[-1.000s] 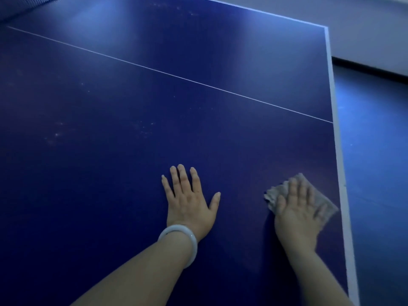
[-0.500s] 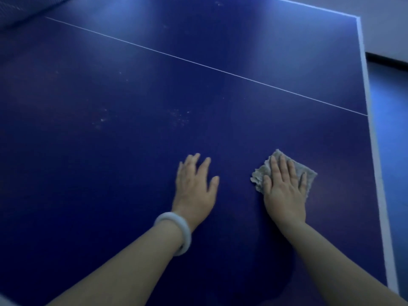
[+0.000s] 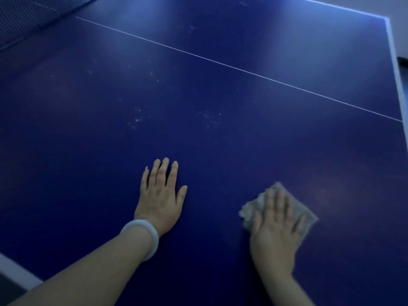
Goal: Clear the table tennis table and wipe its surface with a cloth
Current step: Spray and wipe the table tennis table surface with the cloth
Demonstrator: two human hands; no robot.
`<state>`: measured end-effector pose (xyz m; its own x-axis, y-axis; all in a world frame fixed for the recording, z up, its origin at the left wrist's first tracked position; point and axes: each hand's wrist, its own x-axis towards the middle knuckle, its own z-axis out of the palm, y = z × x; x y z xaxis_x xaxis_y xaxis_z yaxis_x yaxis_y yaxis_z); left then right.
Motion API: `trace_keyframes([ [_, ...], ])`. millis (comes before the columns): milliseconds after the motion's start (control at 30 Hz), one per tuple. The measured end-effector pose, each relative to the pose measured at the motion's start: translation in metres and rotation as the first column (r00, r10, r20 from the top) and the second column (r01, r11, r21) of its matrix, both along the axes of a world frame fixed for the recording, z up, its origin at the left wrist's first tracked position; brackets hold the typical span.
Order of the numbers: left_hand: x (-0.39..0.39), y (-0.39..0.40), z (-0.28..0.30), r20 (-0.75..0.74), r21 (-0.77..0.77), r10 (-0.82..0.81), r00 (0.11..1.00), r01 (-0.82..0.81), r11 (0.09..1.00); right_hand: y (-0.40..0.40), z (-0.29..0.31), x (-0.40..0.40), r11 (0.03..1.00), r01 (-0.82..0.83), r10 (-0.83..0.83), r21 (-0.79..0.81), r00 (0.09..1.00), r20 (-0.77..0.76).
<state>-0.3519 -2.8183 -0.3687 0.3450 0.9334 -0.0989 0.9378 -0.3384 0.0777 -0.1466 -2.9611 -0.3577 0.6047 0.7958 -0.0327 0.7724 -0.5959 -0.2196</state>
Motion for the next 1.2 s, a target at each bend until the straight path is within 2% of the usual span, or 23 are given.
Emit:
trace_keyframes([
  [100,-0.001,0.000,0.000,0.003,-0.006,-0.008,1.000,0.008,1.000,0.020,-0.006,-0.041,0.934,-0.358,0.358,-0.014,0.933,0.034],
  [167,-0.001,-0.001,0.001,0.009,-0.005,-0.014,1.000,0.014,1.000,0.049,-0.003,-0.016,0.876,-0.480,0.482,-0.038,0.875,0.057],
  [200,-0.001,-0.001,0.001,0.009,-0.008,-0.015,1.000,0.015,1.000,0.060,-0.002,0.006,0.885,-0.461,0.465,-0.063,0.882,0.077],
  [233,-0.001,-0.001,0.001,0.011,-0.012,-0.014,1.000,0.014,1.000,0.068,-0.001,0.032,0.923,-0.373,0.380,-0.098,0.923,0.064],
  [300,-0.001,-0.001,0.001,0.015,-0.011,-0.016,1.000,0.016,1.000,0.063,0.003,0.078,0.987,-0.085,0.083,-0.137,0.996,-0.020],
  [367,-0.001,-0.002,0.003,0.014,-0.005,-0.019,1.000,0.019,1.000,0.034,0.006,0.092,0.982,0.116,-0.130,-0.146,0.988,-0.089],
  [400,0.000,-0.002,0.003,0.016,-0.004,-0.019,1.000,0.019,1.000,0.017,0.004,0.083,0.978,0.161,-0.171,-0.135,0.983,-0.061],
  [467,0.000,-0.001,0.003,0.017,-0.004,-0.025,1.000,0.025,1.000,-0.009,0.001,0.041,0.984,0.143,-0.142,-0.102,0.990,0.014],
  [600,-0.001,-0.002,0.005,0.005,-0.028,-0.031,1.000,0.031,0.999,0.003,-0.001,-0.035,0.984,-0.154,0.155,-0.090,0.988,0.001],
  [700,-0.001,-0.002,0.010,0.019,-0.041,-0.026,0.999,0.027,0.999,0.045,-0.002,-0.035,0.927,-0.363,0.368,-0.094,0.929,0.037],
  [767,-0.002,-0.002,0.012,0.030,-0.057,-0.026,0.999,0.028,0.998,0.069,-0.003,-0.011,0.900,-0.422,0.429,-0.109,0.901,0.055],
  [900,-0.004,-0.001,0.016,0.035,-0.088,-0.070,0.997,0.073,0.993,0.100,-0.003,0.037,0.944,-0.301,0.310,-0.135,0.949,0.052],
  [1033,0.002,0.017,0.019,0.106,-0.120,-0.114,0.988,0.126,0.985,0.126,-0.006,0.044,0.969,-0.204,0.215,-0.140,0.974,0.065],
  [1100,0.012,0.039,0.017,0.129,-0.087,-0.182,0.975,0.194,0.977,0.138,-0.006,0.048,0.970,-0.204,0.212,-0.132,0.976,0.057],
  [1200,0.030,0.079,0.013,0.108,-0.066,-0.190,0.976,0.198,0.978,0.155,-0.006,0.061,0.959,-0.254,0.262,-0.125,0.964,0.054],
])
